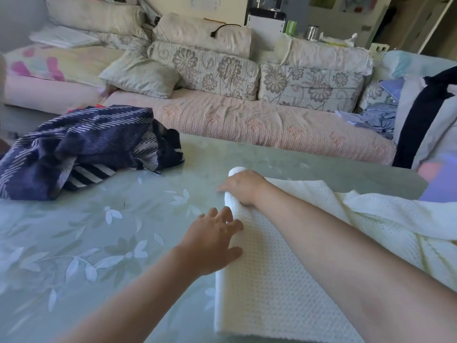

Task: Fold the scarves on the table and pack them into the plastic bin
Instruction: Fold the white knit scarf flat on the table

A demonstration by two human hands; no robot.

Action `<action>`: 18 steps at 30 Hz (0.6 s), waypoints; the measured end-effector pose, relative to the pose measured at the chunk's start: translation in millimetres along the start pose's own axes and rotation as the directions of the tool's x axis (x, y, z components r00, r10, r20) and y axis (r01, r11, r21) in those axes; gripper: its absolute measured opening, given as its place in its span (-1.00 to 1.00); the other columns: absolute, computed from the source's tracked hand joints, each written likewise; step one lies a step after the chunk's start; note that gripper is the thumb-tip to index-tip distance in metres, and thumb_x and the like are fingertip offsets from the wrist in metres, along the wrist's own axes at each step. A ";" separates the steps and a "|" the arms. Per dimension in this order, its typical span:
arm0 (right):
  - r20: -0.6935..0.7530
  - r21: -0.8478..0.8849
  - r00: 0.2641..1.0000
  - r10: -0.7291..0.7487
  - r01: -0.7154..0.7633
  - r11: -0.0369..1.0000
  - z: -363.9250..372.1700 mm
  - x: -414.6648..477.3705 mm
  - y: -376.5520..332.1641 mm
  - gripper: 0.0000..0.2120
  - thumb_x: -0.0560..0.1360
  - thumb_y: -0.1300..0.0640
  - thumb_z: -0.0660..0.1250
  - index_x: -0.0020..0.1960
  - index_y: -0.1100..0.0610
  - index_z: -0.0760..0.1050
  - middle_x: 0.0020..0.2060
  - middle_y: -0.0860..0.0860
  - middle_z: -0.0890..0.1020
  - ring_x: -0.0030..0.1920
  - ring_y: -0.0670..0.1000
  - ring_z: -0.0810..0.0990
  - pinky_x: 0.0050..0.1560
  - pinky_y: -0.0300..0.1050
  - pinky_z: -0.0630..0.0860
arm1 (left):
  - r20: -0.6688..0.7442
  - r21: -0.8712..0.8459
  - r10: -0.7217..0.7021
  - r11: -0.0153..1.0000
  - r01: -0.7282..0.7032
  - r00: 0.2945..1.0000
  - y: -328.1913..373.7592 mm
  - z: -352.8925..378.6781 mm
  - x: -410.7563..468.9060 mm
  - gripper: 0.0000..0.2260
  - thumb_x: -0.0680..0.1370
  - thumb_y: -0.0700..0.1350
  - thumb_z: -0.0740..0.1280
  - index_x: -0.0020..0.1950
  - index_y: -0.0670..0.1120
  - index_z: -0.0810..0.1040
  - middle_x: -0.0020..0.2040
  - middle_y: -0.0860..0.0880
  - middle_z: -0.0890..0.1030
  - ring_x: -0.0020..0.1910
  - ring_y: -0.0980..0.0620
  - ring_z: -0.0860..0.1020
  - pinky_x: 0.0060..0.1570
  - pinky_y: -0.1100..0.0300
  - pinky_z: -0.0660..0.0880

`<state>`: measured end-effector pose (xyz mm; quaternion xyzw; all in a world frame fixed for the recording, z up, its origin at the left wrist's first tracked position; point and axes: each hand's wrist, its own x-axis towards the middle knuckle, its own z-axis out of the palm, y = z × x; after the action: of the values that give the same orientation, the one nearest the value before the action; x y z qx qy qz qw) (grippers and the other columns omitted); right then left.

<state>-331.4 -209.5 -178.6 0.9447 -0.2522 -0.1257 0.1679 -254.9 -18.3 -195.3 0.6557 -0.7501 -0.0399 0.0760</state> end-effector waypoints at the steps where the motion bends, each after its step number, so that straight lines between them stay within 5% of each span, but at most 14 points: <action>1: -0.022 0.017 1.000 0.012 -0.012 1.000 0.5 2.4 1.5 -0.57 0.55 0.27 0.20 0.35 -0.05 0.46 0.26 -0.03 0.53 0.25 0.08 0.52 0.00 -0.08 0.41 | -0.004 -0.021 -0.004 1.000 0.004 1.000 0.0 0.3 0.0 -0.52 0.53 0.24 0.26 0.42 0.14 0.35 0.30 0.06 0.34 0.16 -0.01 0.40 0.09 0.11 0.41; 5: -0.102 0.101 0.984 0.147 -0.136 0.985 5.6 4.6 15.7 -0.70 0.50 0.26 0.21 0.18 0.05 0.52 0.12 0.04 0.54 0.18 0.12 0.53 0.02 -0.02 0.49 | 0.007 -0.177 -0.062 0.982 0.063 0.998 0.2 4.1 -1.8 -0.52 0.49 0.18 0.34 0.38 0.14 0.37 0.27 0.06 0.32 0.08 0.01 0.45 0.00 0.10 0.49; 10: -0.139 0.192 0.966 0.219 -0.191 0.963 10.8 3.8 18.8 -0.73 0.53 0.28 0.17 0.19 0.11 0.47 0.16 0.09 0.49 0.07 0.20 0.56 -0.12 -0.01 0.39 | 0.039 -0.384 -0.088 0.918 0.097 0.995 2.4 3.0 2.2 -0.48 0.46 -0.31 0.28 0.35 0.09 0.50 0.32 0.05 0.29 -0.13 0.04 0.47 -0.16 0.21 0.44; 15: -0.193 0.351 0.948 0.253 -0.174 0.920 -8.9 30.2 -6.0 -0.75 0.53 0.24 0.12 0.17 0.18 0.43 0.25 0.12 0.43 0.15 0.22 0.50 0.06 0.07 0.49 | 0.061 -0.291 -0.223 0.929 0.231 0.973 -49.2 -17.1 -7.4 -0.42 0.45 -0.41 0.15 0.36 0.06 0.50 0.26 0.00 0.31 0.06 -0.03 0.50 -0.06 0.27 0.37; 18: -0.190 0.420 0.960 0.206 -0.110 0.901 -32.7 60.2 -36.7 -0.74 0.54 0.19 0.09 0.19 0.17 0.41 0.22 0.09 0.40 0.21 0.17 0.43 0.17 0.01 0.40 | 0.104 -0.214 -0.340 0.910 0.355 0.935 -91.6 -30.4 -23.7 -0.43 0.47 -0.41 0.16 0.35 0.09 0.49 0.22 0.00 0.29 -0.02 -0.01 0.47 -0.09 0.23 0.39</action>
<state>-254.4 -202.5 -172.0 0.9432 -0.3277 0.0537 0.0062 -157.3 -6.2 -181.4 0.7639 -0.6138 -0.1601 0.1185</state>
